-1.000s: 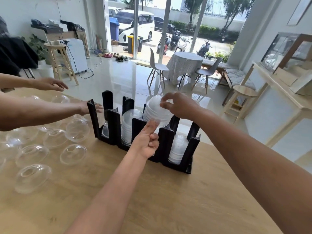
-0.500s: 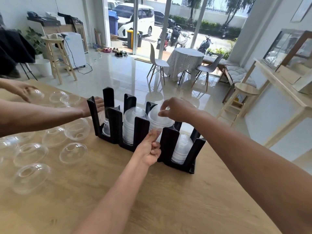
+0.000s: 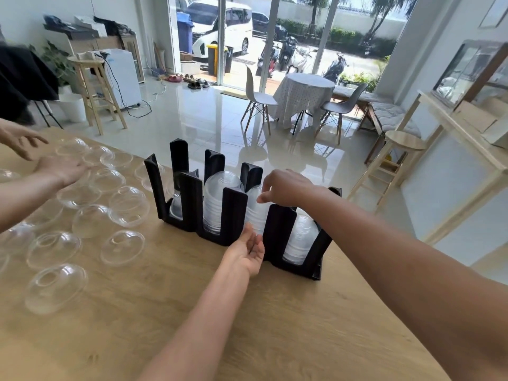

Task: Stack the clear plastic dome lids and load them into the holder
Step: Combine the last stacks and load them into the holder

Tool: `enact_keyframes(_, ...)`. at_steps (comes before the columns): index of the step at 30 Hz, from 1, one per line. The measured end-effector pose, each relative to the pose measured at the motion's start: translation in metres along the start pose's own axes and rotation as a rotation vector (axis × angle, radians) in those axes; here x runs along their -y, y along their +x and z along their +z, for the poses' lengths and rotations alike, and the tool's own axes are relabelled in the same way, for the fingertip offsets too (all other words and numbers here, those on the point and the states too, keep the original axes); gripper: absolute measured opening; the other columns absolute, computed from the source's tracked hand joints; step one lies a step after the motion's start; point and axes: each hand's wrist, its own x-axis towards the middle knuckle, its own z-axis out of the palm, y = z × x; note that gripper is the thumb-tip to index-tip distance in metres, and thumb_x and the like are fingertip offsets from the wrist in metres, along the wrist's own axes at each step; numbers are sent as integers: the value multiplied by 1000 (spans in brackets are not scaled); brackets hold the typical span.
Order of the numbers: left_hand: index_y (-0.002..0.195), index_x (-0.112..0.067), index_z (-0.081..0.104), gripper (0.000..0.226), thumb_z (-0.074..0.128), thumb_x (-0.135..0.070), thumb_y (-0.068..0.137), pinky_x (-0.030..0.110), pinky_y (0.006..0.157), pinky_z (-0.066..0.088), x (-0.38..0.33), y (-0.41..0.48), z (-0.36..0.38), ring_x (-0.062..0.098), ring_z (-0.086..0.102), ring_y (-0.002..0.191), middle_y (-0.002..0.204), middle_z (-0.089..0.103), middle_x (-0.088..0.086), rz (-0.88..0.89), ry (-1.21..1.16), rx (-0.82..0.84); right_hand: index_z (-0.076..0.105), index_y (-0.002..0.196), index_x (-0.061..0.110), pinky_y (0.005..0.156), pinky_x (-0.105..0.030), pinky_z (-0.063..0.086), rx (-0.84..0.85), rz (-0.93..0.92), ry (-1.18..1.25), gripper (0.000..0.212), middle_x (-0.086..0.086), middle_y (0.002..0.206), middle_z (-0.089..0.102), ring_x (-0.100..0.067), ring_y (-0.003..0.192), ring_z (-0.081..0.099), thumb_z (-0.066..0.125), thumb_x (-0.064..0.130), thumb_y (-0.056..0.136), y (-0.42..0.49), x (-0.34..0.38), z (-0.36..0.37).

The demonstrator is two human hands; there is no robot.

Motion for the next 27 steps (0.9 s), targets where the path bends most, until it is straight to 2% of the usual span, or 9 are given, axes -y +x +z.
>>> enact_keyframes(4, 94, -6, 66, 19, 74, -17, 81, 20, 47, 55, 1, 0, -2, 14, 65, 70, 77, 65, 4, 20, -23, -3, 70, 94, 20, 84, -39, 52, -10, 12, 15, 28, -4, 99, 65, -26, 95, 60, 75, 43, 79, 1, 3, 3)
enact_keyframes(10, 102, -5, 67, 19, 71, -12, 85, 24, 51, 58, 1, 1, -7, 15, 65, 70, 75, 67, 7, 79, 35, -7, 66, 99, 11, 81, -38, 53, -25, 37, 12, 35, -7, 102, 65, -27, 94, 61, 75, 39, 80, 0, 4, 8)
enact_keyframes(15, 104, -7, 69, 22, 74, -13, 83, 24, 52, 57, 1, -2, -11, 13, 68, 70, 76, 69, 5, 140, 81, 5, 67, 98, 9, 79, -36, 53, -77, 35, 33, 31, -8, 101, 66, -27, 92, 61, 68, 38, 86, -4, 1, 11)
enact_keyframes(19, 99, -10, 71, 22, 78, -17, 79, 24, 58, 57, 2, -12, -19, 11, 68, 67, 70, 71, 1, 196, 130, -5, 69, 97, 11, 84, -39, 52, -155, -6, 103, 27, -7, 101, 68, -28, 95, 61, 62, 36, 91, -15, -5, 5)
enact_keyframes(23, 94, -10, 69, 18, 77, -21, 81, 24, 53, 53, 14, -26, -30, 10, 67, 64, 69, 70, -1, 236, 244, -56, 71, 95, 21, 85, -37, 51, -276, -39, 233, 16, -2, 98, 72, -24, 95, 63, 59, 31, 90, -45, -18, -9)
enact_keyframes(27, 99, -14, 69, 16, 72, -23, 86, 25, 51, 51, 51, -42, -37, 10, 66, 61, 72, 70, -2, 249, 493, -7, 72, 95, 24, 79, -31, 47, -371, -56, 355, 16, 7, 95, 72, -14, 90, 61, 59, 32, 89, -98, -45, -15)
